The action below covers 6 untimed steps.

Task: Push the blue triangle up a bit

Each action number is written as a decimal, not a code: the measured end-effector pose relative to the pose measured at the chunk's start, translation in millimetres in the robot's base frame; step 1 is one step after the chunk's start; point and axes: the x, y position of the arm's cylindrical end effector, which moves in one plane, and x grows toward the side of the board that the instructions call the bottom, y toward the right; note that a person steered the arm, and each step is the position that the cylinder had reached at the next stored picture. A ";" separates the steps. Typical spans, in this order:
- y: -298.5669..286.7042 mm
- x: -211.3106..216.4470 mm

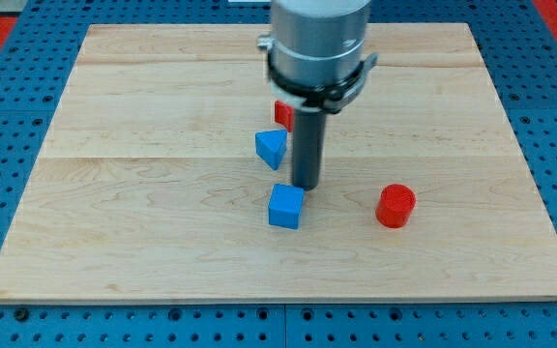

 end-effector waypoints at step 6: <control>-24.8 -56.7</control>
